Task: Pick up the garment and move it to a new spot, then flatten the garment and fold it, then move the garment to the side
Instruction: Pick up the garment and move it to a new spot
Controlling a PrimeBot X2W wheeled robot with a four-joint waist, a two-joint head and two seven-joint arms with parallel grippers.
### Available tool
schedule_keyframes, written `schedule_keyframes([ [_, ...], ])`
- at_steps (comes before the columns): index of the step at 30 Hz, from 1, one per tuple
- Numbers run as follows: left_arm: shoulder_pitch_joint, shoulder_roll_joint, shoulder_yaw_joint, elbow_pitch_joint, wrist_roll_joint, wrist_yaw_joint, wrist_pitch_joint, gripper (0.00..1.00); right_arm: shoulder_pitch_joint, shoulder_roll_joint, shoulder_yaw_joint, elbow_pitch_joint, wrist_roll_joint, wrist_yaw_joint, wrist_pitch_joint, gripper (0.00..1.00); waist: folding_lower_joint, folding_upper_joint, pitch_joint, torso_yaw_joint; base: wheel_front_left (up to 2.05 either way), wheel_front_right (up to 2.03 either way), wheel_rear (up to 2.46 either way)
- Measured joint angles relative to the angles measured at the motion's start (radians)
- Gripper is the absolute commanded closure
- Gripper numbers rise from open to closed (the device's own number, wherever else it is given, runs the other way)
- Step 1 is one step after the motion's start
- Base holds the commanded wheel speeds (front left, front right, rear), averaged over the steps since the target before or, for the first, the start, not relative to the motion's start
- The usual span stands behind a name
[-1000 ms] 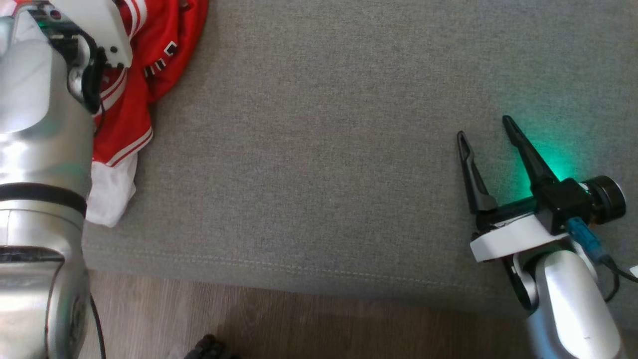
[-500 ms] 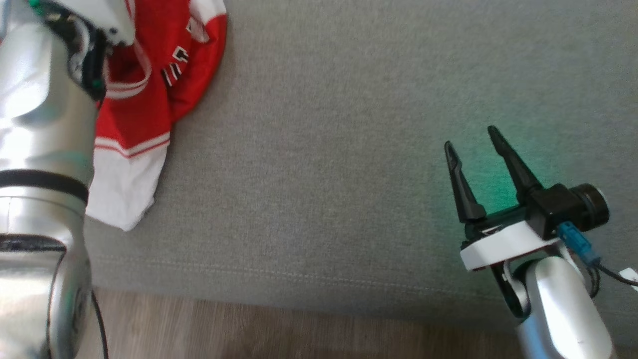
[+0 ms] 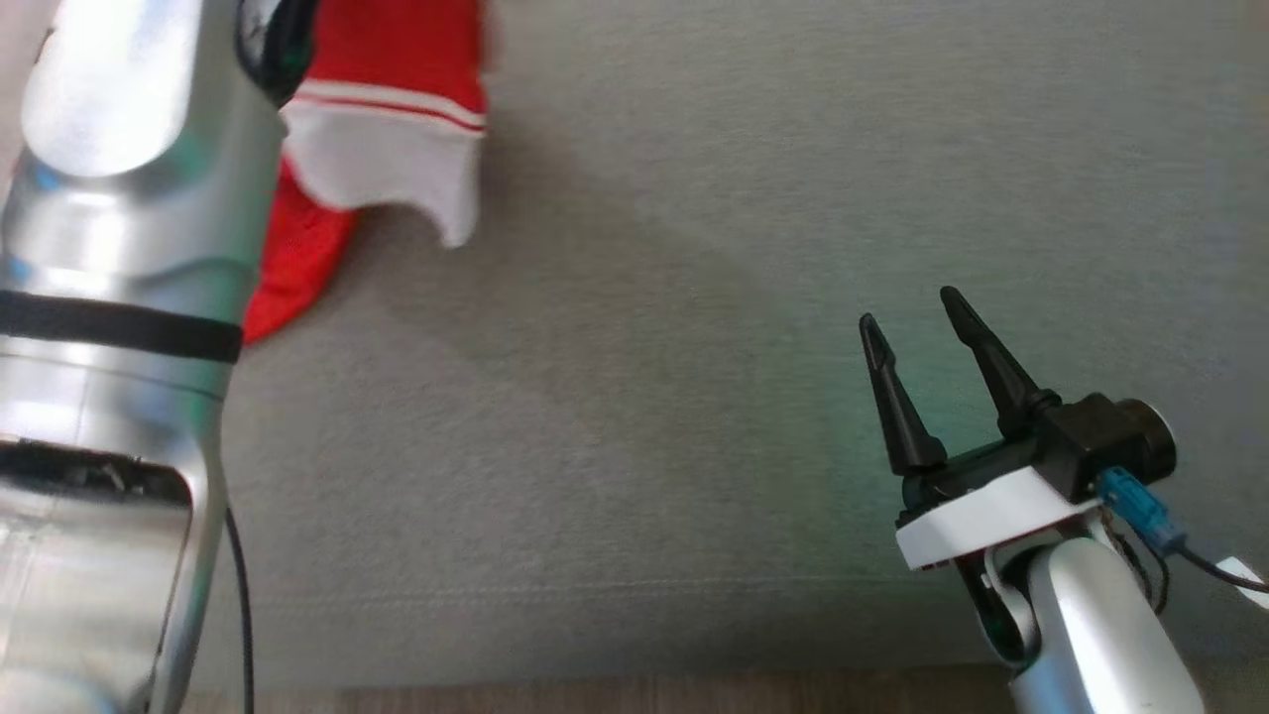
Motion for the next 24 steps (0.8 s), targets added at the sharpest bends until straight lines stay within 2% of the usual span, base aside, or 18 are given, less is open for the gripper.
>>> schedule_keyframes([
  [8,0.001,-0.003,-0.079,-0.227,-0.155,-0.007,0.12,1.0,-0.003,0.0,0.038,-0.011,0.058,0.0,0.0,0.0,0.0,0.0,-0.031,-0.152,0.0,0.0,0.0],
  [14,0.001,-0.027,-0.113,-0.333,-0.198,-0.006,0.21,1.0,-0.007,0.0,0.053,-0.03,0.104,0.0,0.0,0.0,0.0,0.0,-0.029,-0.283,0.0,0.0,0.0],
  [19,0.002,-0.039,-0.15,-0.359,-0.198,0.015,0.26,1.0,-0.018,0.0,0.057,-0.041,0.138,0.0,0.0,0.0,0.0,0.0,-0.015,-0.383,0.0,0.0,0.0],
  [24,0.04,-0.036,-0.191,-0.323,-0.165,0.045,0.269,1.0,-0.028,0.0,0.058,-0.062,0.164,0.0,0.0,0.0,0.0,0.0,0.019,-0.454,0.0,0.0,0.0],
])
